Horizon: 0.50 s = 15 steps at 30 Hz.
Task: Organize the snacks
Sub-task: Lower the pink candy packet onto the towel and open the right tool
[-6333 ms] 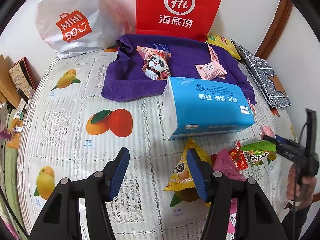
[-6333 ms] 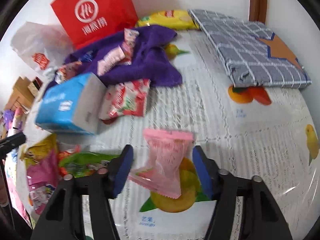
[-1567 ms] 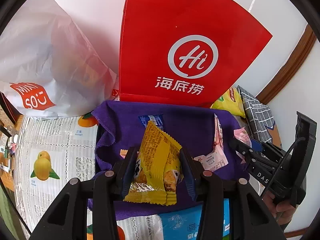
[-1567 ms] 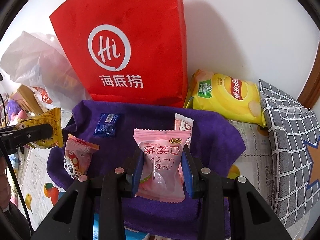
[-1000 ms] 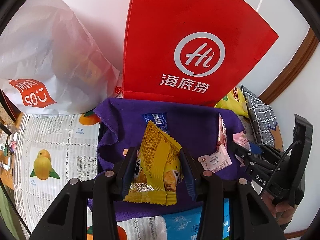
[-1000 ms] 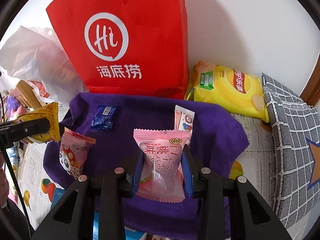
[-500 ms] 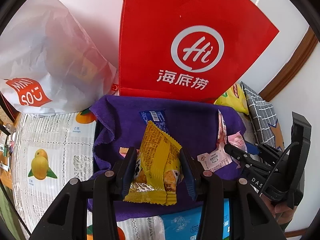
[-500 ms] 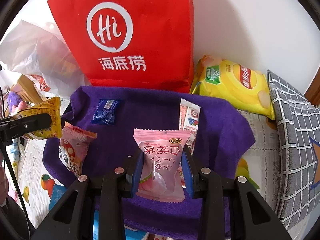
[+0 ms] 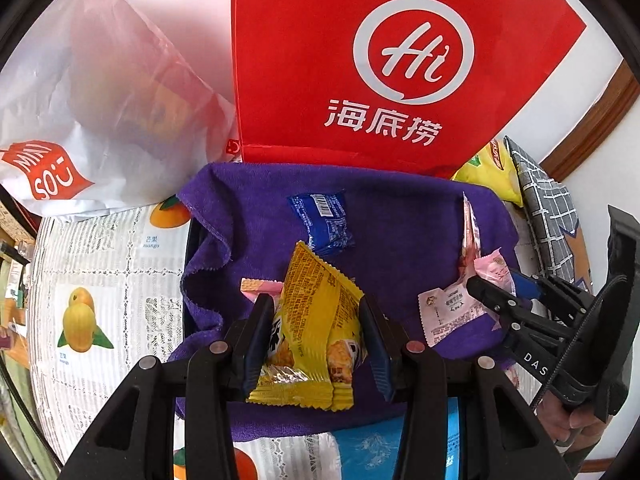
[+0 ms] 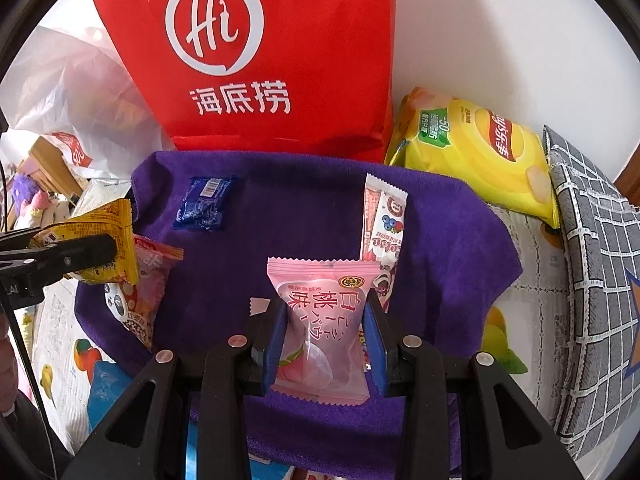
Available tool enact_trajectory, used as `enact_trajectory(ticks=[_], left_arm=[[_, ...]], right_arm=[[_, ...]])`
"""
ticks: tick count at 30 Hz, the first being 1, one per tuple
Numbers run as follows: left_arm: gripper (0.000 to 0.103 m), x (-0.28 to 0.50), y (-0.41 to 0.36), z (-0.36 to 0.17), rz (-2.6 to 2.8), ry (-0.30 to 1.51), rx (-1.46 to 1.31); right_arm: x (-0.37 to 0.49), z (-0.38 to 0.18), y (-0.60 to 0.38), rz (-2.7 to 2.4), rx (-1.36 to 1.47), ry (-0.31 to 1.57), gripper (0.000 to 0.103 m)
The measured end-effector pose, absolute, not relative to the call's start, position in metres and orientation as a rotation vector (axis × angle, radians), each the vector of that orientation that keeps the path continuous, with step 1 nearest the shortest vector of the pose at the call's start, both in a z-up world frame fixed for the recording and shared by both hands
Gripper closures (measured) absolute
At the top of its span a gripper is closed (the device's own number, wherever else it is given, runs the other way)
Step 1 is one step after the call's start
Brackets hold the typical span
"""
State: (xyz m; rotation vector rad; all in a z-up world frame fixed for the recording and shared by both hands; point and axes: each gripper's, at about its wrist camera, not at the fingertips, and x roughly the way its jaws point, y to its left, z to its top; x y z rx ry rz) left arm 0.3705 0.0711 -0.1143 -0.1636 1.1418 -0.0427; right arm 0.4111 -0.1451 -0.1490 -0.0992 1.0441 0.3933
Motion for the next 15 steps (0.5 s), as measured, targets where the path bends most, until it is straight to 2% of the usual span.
enact_trajectory(ticks=[10, 15], left_arm=[[0.061, 0.3727, 0.0726, -0.1193, -0.034, 1.154, -0.154], [0.061, 0.3739, 0.0688, -0.1219, -0.040, 1.167, -0.143]], right_arm=[[0.4121, -0.1520, -0.1463, 0.390, -0.091, 1.055, 0.065], [0.4103, -0.1475, -0.1471, 0.397, -0.089, 1.046, 0.050]])
